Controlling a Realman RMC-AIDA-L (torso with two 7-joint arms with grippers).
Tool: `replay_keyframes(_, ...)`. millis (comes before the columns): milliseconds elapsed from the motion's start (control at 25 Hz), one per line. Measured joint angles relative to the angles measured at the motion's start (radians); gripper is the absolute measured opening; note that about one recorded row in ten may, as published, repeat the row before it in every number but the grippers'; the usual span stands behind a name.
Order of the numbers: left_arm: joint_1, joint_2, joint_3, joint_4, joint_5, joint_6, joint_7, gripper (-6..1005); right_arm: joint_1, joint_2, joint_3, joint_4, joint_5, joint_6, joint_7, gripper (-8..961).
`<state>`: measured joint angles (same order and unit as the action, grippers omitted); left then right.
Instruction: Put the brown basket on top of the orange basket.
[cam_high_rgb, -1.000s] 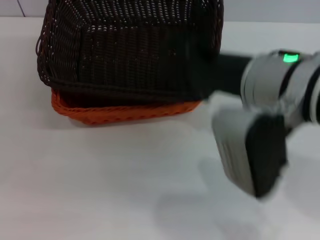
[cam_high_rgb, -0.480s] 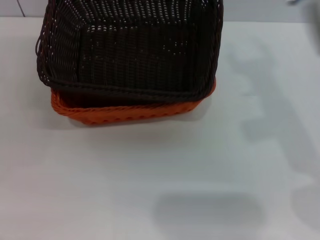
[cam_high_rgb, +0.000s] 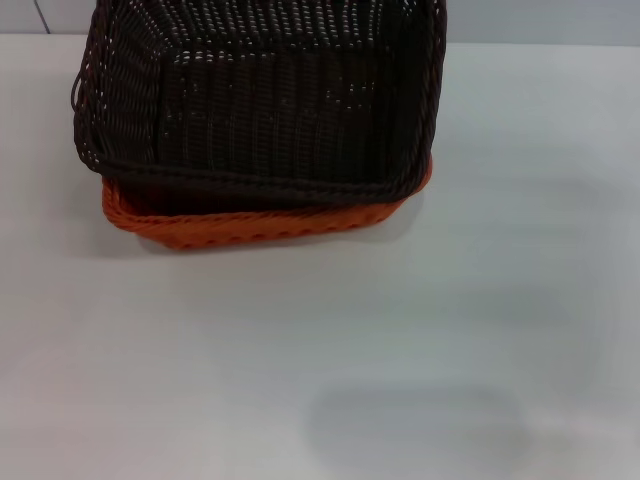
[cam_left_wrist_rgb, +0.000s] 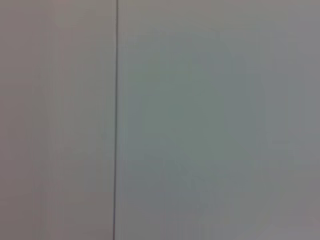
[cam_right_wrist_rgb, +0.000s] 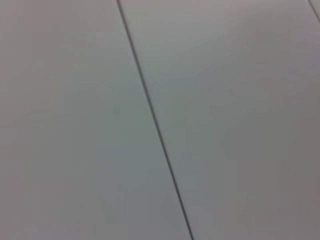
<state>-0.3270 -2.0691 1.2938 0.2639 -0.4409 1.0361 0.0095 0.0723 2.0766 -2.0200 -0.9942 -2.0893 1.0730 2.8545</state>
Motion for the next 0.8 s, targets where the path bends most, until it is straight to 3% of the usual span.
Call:
replay_keyframes(240, 0.020, 0.002, 0.019, -0.002, 0.002, 0.056, -0.045, 847, 0.070, 0.005, -0.021, 0.241, -0.002, 0.071, 0.038, 729)
replay_keyframes(440, 0.026, 0.005, 0.030, -0.004, 0.025, 0.069, -0.033, 847, 0.092, 0.008, -0.064, 0.343, 0.011, 0.176, 0.041, 729)
replay_keyframes(800, 0.026, 0.001, 0.027, -0.005, 0.047, 0.081, -0.035, 847, 0.074, 0.005, -0.062, 0.359, 0.052, 0.168, 0.099, 727)
